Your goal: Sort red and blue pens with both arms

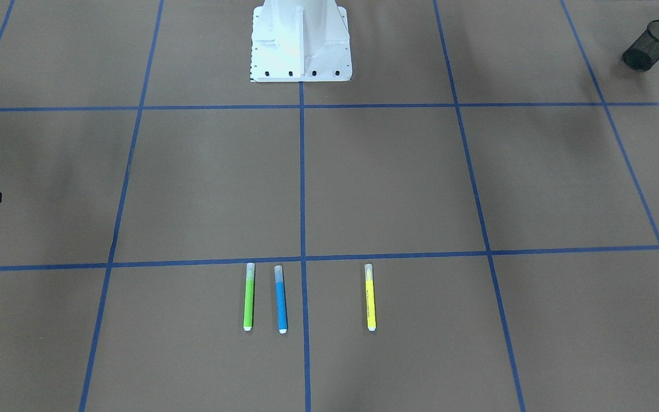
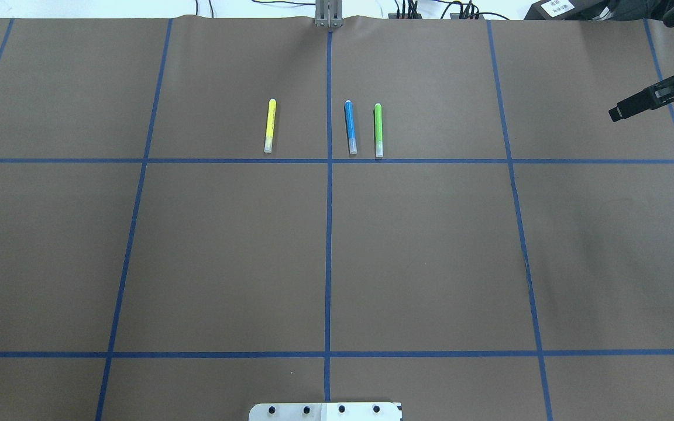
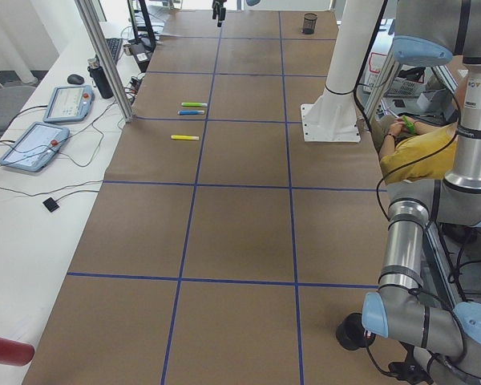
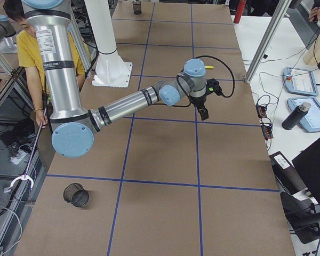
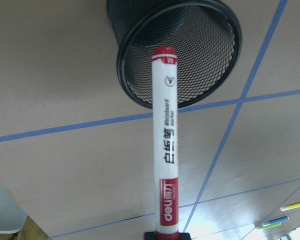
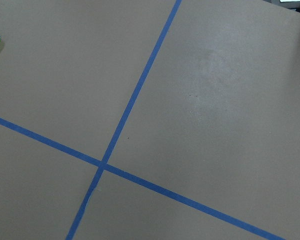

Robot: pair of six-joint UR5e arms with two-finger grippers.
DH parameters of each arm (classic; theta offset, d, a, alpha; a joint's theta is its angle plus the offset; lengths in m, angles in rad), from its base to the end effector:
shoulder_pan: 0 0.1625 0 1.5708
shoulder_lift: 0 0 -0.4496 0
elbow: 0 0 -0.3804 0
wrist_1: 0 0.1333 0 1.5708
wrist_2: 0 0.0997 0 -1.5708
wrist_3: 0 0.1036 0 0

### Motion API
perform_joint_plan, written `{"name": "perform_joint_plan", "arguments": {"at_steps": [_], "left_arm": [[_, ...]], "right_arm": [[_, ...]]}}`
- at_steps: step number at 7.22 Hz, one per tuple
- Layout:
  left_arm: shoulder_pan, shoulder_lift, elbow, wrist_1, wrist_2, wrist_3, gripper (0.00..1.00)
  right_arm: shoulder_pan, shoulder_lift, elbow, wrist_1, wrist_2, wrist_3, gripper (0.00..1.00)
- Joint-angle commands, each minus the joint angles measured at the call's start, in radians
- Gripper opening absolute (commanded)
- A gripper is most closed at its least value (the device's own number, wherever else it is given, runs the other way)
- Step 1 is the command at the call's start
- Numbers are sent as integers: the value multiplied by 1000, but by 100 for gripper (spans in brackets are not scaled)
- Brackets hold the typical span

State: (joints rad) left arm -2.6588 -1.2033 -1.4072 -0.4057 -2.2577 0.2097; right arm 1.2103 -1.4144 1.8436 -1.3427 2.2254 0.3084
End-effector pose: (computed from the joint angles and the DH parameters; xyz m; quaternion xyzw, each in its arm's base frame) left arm -0.0974 0.0253 0.8636 -0.4281 0.6042 -0.4934 0.4563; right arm -0.1266 -0.5348 0.4525 0.1888 -0.3877 -0.1271 0.8932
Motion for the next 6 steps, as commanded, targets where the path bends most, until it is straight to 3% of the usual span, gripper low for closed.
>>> {"name": "perform_joint_plan", "arguments": {"at_steps": [1, 2, 3, 6], "left_arm": [[-1, -2, 53, -38, -8, 7, 5], [-1, -4, 51, -39, -9, 10, 75], [-1, -5, 50, -42, -10, 8, 100], [0, -33, 42, -47, -10, 7, 100]], "right_arm": [[0, 5, -1, -1, -3, 0, 100], [0, 5, -1, -1, -3, 0, 100], [0, 6, -1, -1, -3, 0, 100], [0, 8, -1, -1, -3, 2, 100]]}}
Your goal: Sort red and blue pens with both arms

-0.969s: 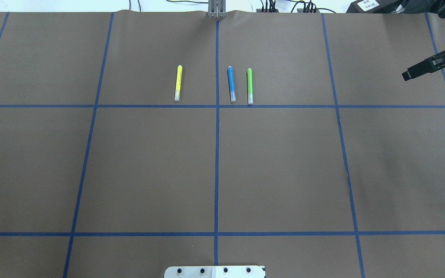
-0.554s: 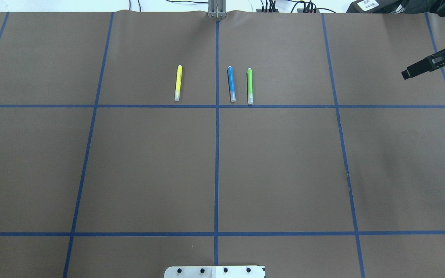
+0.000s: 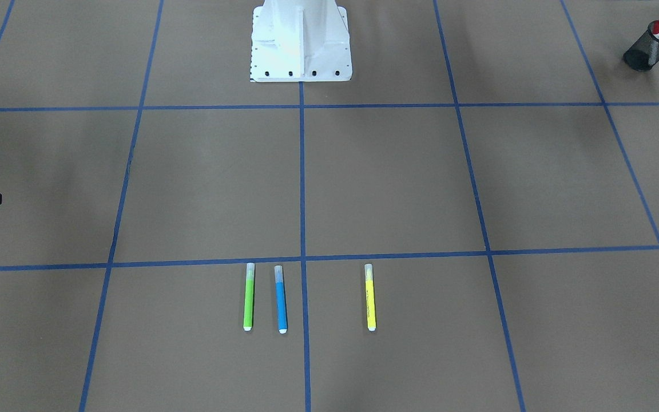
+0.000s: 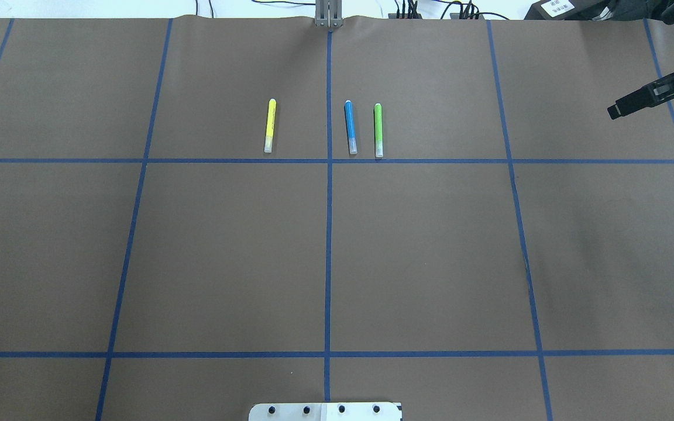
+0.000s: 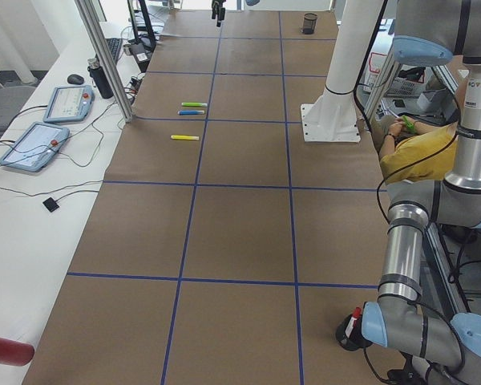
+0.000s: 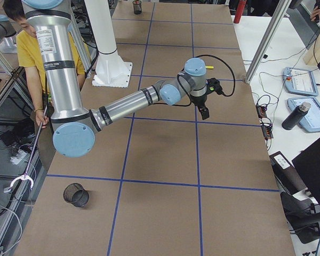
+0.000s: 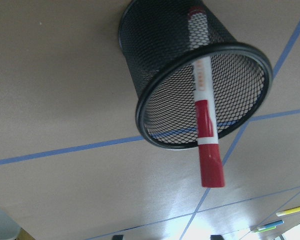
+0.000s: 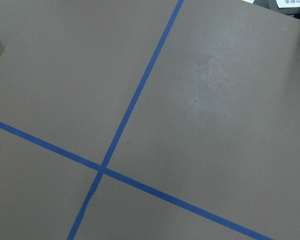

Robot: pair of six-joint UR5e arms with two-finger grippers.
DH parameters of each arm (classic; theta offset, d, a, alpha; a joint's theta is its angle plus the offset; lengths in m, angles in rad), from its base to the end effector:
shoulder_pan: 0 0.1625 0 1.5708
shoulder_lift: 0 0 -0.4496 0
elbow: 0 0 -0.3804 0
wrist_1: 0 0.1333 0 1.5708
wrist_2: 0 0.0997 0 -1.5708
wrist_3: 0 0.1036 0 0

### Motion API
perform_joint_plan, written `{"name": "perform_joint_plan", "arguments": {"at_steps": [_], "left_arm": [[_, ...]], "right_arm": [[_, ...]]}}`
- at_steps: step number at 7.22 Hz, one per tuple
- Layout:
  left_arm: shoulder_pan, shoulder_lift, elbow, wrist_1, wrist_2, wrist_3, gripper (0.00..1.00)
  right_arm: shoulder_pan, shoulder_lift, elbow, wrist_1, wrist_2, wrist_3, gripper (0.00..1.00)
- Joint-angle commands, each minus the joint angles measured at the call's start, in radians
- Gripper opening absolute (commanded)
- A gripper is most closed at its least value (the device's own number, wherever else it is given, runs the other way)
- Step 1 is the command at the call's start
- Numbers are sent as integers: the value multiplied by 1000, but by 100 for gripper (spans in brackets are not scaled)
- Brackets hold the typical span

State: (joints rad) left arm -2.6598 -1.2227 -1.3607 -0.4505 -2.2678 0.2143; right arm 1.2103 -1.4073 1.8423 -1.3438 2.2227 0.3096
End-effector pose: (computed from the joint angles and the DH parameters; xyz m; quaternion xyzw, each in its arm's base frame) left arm -0.1015 0.0223 0.8772 -0.4177 0.6056 -0.4961 0.4611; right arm -0.1272 -0.5371 0.4495 0.1912 -0.3872 -0.1268 0.8930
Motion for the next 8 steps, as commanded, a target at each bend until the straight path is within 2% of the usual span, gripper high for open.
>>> {"name": "perform_joint_plan", "arguments": {"at_steps": [1, 4, 5, 6, 8], "left_arm": [[1, -43, -9, -20, 4, 11, 100], [6, -63, -62, -218, 4, 19, 100], [11, -64, -87, -265, 4, 107, 100], [30, -66, -142, -304, 2, 121, 100], [157, -67, -298, -376, -25, 128, 100]], "right_arm": [[0, 1, -3, 0, -2, 0, 100], [0, 2, -6, 0, 0, 0, 100], [0, 2, -8, 0, 0, 2, 100], [0, 2, -8, 0, 0, 2, 100], [0, 1, -11, -2, 2, 9, 100]]}}
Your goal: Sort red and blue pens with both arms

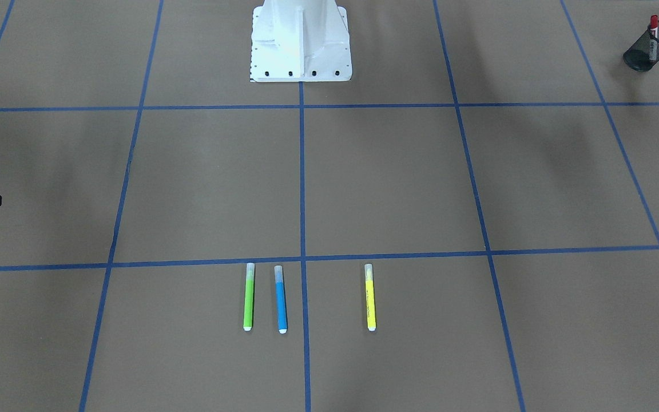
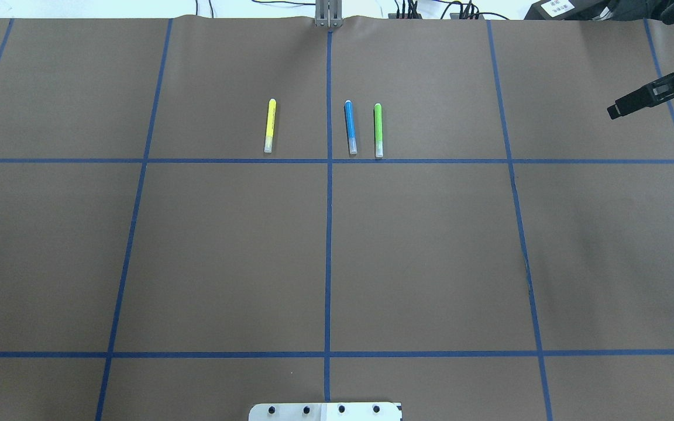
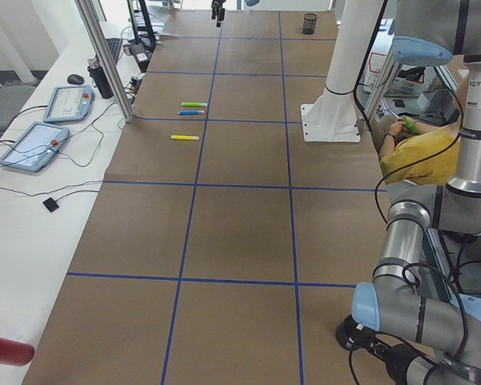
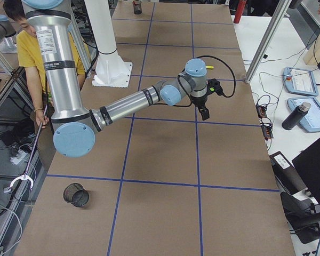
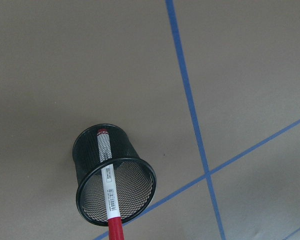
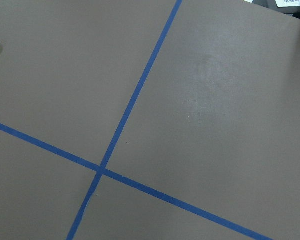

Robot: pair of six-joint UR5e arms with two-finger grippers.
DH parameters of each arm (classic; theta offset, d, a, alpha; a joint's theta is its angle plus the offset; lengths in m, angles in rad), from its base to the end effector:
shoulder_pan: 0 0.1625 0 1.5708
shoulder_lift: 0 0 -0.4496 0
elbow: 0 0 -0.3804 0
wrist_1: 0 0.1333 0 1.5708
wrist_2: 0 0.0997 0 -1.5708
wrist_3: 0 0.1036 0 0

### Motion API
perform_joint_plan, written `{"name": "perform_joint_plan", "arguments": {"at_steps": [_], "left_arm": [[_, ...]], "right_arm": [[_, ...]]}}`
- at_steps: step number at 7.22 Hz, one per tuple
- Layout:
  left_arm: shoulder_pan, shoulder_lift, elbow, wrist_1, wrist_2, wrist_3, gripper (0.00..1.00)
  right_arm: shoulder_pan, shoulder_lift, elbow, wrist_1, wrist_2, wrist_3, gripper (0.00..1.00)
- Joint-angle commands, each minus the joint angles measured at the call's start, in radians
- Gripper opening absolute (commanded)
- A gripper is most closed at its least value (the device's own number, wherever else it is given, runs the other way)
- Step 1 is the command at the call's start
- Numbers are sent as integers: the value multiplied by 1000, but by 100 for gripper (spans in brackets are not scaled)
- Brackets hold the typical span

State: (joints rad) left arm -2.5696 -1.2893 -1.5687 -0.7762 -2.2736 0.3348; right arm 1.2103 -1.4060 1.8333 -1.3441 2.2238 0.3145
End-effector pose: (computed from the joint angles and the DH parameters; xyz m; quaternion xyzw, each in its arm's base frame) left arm -0.2190 -0.0621 0.8261 -0.1961 0.5302 -0.4297 0.7041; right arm -0.1279 -0.5387 0.4530 0.1865 -0.3873 -0.1236 0.8944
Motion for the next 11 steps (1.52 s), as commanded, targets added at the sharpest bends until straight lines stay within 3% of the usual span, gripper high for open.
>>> {"name": "perform_joint_plan", "arguments": {"at_steps": [1, 3, 5, 7, 10, 11], "left_arm": [[147, -1, -161, -93, -46, -5, 100], [355, -1, -247, -252, -144, -122, 100], [536, -1, -252, -556, -138, -191, 100], [707, -18, -255, -711, -97, -191, 100], [867, -47, -257, -846, -79, -180, 100], [868, -45, -255, -888, -84, -181, 100]], "right_arm": [[0, -1, -2, -1, 1, 5, 100], [-3, -2, -6, -3, 2, 5, 100], [-5, -2, -20, -1, 5, 6, 100], [-15, 2, -19, -1, 10, 18, 100], [-160, 126, -16, 0, -9, 335, 100], [-232, 177, -17, -1, -80, 424, 100]]}}
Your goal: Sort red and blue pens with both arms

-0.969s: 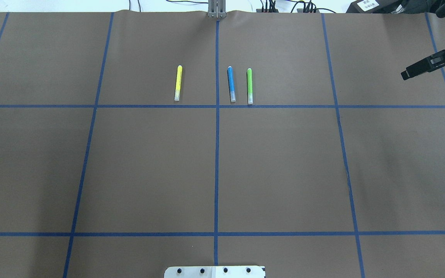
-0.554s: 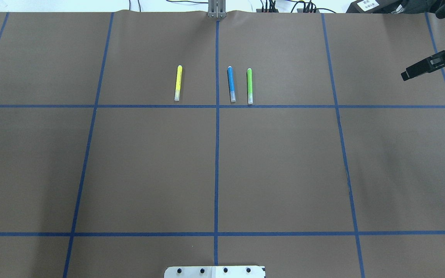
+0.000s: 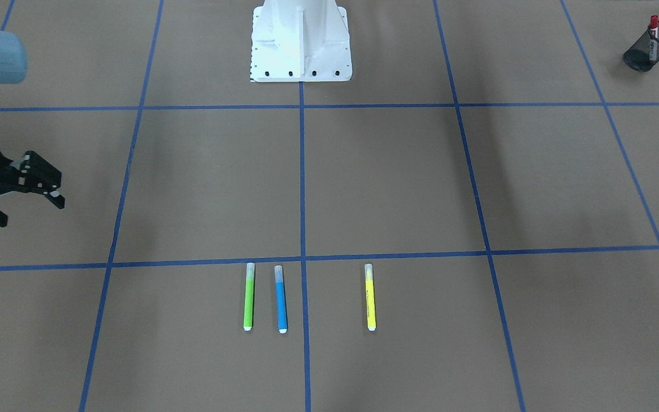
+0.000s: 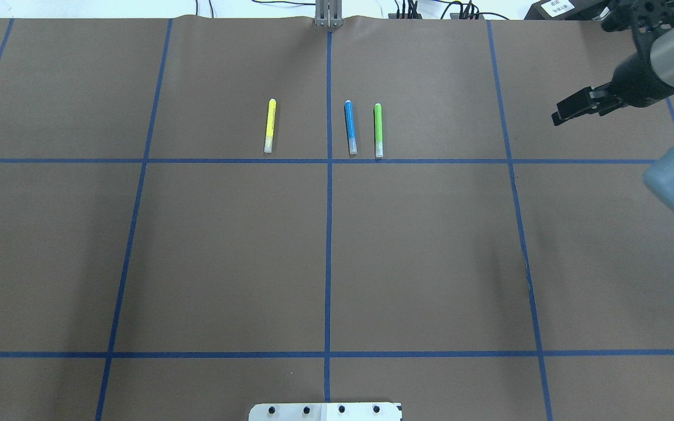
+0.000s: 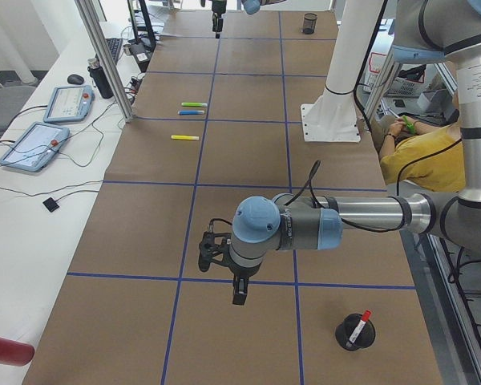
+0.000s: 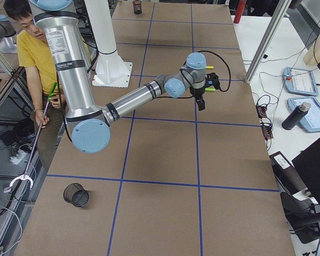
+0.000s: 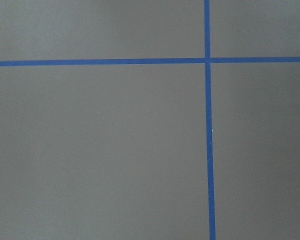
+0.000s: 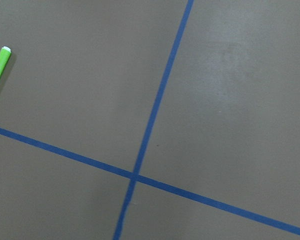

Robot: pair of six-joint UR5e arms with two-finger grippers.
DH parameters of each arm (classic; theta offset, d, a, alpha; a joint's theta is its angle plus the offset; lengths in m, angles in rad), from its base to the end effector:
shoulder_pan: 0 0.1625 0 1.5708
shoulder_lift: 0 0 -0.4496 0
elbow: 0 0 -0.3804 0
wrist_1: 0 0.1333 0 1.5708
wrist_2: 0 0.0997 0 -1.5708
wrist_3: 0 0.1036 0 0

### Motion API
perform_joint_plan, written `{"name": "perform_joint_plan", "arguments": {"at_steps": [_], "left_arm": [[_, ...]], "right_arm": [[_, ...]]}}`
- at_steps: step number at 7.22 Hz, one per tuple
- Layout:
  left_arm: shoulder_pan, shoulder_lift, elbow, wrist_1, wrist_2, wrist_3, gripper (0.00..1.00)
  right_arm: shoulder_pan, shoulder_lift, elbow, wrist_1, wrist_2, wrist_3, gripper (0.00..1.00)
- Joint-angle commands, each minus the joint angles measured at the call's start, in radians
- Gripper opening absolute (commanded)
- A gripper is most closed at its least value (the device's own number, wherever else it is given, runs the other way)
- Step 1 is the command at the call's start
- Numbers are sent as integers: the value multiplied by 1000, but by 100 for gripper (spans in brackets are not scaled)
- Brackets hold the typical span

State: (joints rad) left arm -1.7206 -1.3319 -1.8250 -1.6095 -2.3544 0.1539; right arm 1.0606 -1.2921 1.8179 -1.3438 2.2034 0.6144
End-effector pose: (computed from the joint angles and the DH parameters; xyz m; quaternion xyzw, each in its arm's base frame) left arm -0.1158 -0.3643 0.6614 0.0824 0.3735 0.0122 0.9239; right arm -0.2216 -0.5436 0.3966 0.1413 -0.4310 -0.0682 0.8886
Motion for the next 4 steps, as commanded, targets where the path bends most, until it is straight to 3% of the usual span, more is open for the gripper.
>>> {"name": "perform_joint_plan", "arguments": {"at_steps": [1, 3, 4], "left_arm": [[28, -3, 3, -55, -8, -7, 100], [62, -4, 13, -38, -28, -36, 100], [70, 2, 24, -33, -46, -84, 100]], "right_arm": [[-159, 121, -21, -12, -127, 213, 100], [-256, 268, -133, -14, -218, 359, 100], [-292, 365, -234, -15, -264, 416, 100]]}}
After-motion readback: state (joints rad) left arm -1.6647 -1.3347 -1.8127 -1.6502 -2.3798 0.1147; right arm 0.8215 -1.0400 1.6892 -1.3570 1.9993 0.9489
